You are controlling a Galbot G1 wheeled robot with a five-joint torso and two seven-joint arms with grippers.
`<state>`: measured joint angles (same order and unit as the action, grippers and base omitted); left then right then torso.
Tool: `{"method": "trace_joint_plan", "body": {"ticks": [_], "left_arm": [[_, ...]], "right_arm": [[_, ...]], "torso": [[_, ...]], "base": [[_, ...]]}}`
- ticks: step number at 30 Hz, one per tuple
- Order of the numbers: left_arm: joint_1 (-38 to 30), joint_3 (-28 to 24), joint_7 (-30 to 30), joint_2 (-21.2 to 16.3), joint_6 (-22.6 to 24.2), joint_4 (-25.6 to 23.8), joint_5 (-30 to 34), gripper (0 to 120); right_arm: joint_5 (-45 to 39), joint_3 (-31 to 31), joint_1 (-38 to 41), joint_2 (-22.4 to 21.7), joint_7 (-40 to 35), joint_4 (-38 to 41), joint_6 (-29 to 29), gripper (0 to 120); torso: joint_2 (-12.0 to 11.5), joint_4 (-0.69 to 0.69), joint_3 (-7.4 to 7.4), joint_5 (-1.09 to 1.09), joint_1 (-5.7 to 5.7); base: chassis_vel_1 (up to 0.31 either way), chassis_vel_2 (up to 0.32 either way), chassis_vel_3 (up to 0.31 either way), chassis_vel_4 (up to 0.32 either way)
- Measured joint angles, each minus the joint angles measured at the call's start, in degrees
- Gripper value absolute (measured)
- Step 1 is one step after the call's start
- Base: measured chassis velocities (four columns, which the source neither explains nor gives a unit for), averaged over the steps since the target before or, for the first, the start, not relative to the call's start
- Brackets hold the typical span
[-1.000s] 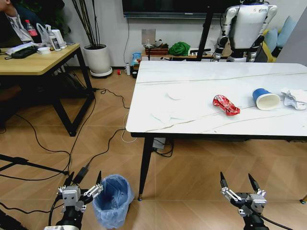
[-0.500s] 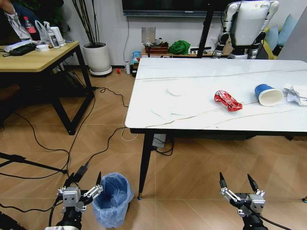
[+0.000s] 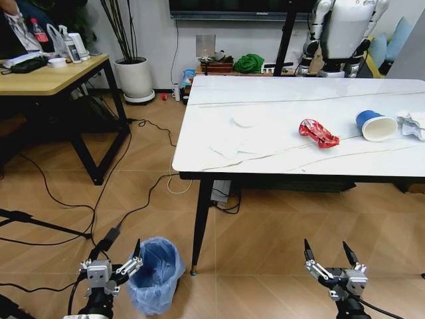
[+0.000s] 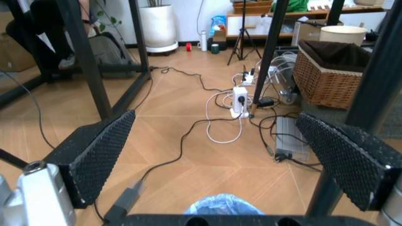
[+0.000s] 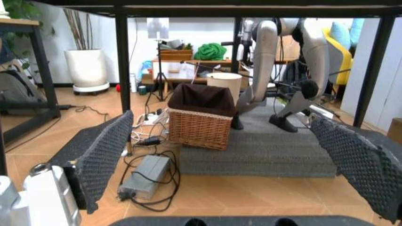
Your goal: Pick up the trash bin and place the trash from the table into it.
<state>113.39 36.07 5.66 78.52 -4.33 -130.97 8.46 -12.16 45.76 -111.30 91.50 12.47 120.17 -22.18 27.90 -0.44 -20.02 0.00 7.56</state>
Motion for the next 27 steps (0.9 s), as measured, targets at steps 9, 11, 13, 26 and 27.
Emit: {"method": "trace_joint_plan", "body": {"ticks": [9, 11, 13, 26, 27], "left_arm": [[0.1, 0.0, 0.0, 0.2, -0.3, 0.1, -0.3, 100], [0.1, 0.0, 0.0, 0.2, -0.3, 0.2, -0.3, 100], [0.0, 0.0, 0.0, 0.2, -0.3, 0.3, -0.3, 100], [-0.4, 0.1, 0.0, 0.0, -0.3, 0.9, -0.2, 100], [-0.4, 0.1, 0.0, 0.0, -0.3, 1.0, -0.2, 100]], "right_arm": [[0.0, 0.1, -0.1, -0.1, 0.0, 0.1, -0.1, 100], [0.0, 0.1, -0.1, 0.0, 0.0, 0.2, -0.1, 100], [0.0, 0.0, -0.1, 0.1, 0.1, 0.2, -0.2, 100], [0.0, -0.2, 0.0, 0.4, 0.2, 0.1, -0.3, 100], [0.1, -0.2, 0.0, 0.4, 0.2, 0.0, -0.3, 100]], "torso": [[-1.9, 0.0, 1.21, 0.0, -0.67], [-2.5, 0.0, 1.64, 0.0, -0.89], [-3.1, 0.0, 2.02, 0.0, -1.12], [-5.9, 0.0, 3.69, 0.0, -2.2], [-6.2, 0.0, 3.85, 0.0, -2.3]], "base": [[0.0, 0.0, 0.0, 0.0], [0.0, 0.0, 0.0, 0.0], [0.0, 0.0, 0.0, 0.0], [0.0, 0.0, 0.0, 0.0], [0.0, 0.0, 0.0, 0.0]]}}
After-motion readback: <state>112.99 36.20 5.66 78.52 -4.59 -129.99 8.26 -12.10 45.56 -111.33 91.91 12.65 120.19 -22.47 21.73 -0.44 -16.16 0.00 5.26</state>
